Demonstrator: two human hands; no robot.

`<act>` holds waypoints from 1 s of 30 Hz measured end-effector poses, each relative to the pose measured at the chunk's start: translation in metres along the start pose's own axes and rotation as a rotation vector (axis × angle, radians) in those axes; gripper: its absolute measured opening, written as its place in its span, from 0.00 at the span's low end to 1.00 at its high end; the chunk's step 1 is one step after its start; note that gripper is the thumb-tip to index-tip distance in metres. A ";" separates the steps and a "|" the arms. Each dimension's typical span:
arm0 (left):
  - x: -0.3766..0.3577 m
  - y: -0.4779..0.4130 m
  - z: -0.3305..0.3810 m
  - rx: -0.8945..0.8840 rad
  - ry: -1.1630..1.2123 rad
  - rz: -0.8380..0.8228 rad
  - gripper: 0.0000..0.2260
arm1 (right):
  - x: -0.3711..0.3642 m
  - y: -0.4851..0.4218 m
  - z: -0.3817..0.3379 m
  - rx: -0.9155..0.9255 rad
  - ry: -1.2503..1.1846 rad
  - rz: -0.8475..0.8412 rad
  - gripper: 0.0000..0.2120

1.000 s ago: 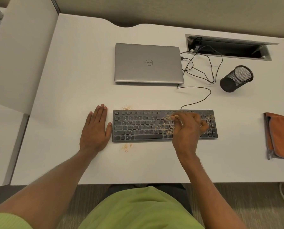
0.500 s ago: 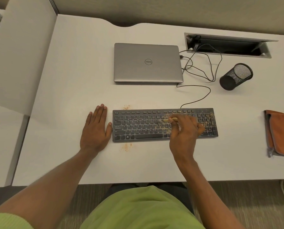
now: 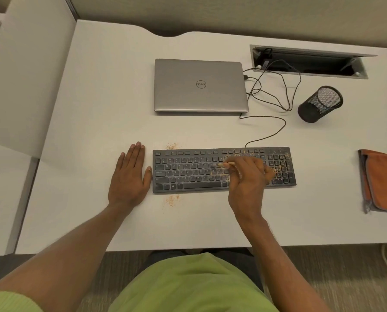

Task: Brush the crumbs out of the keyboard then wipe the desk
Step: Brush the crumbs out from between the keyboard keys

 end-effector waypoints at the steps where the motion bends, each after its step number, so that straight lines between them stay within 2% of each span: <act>1: 0.000 0.000 0.000 0.001 0.000 -0.001 0.31 | -0.002 0.001 -0.004 0.012 -0.046 -0.030 0.06; 6: 0.000 0.000 0.000 -0.002 -0.003 -0.006 0.31 | -0.013 0.002 -0.008 -0.003 -0.076 -0.134 0.08; 11: 0.000 0.000 0.000 -0.003 -0.004 0.001 0.31 | -0.001 -0.001 0.006 -0.083 0.080 0.014 0.07; 15: 0.000 0.000 0.000 -0.003 -0.004 0.002 0.31 | 0.004 0.004 -0.001 -0.122 0.041 0.106 0.04; 18: 0.000 0.000 0.000 0.001 0.000 0.002 0.31 | 0.000 0.012 -0.008 -0.148 -0.046 0.113 0.05; 27: 0.001 0.000 0.000 -0.006 -0.008 0.003 0.31 | -0.004 0.029 0.003 -0.096 0.031 0.093 0.02; 30: 0.001 0.000 0.001 -0.009 -0.011 0.003 0.31 | 0.000 0.027 0.003 -0.107 -0.031 0.105 0.04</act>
Point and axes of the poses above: each hand's wrist, its own y-axis away from the middle knuckle, its own x-axis out of the back of the hand, z = x × y, the point moved 1 cm from there along -y, towards the middle knuckle, and after that the axes turned 14 degrees about -x, right-handed, at the moved point
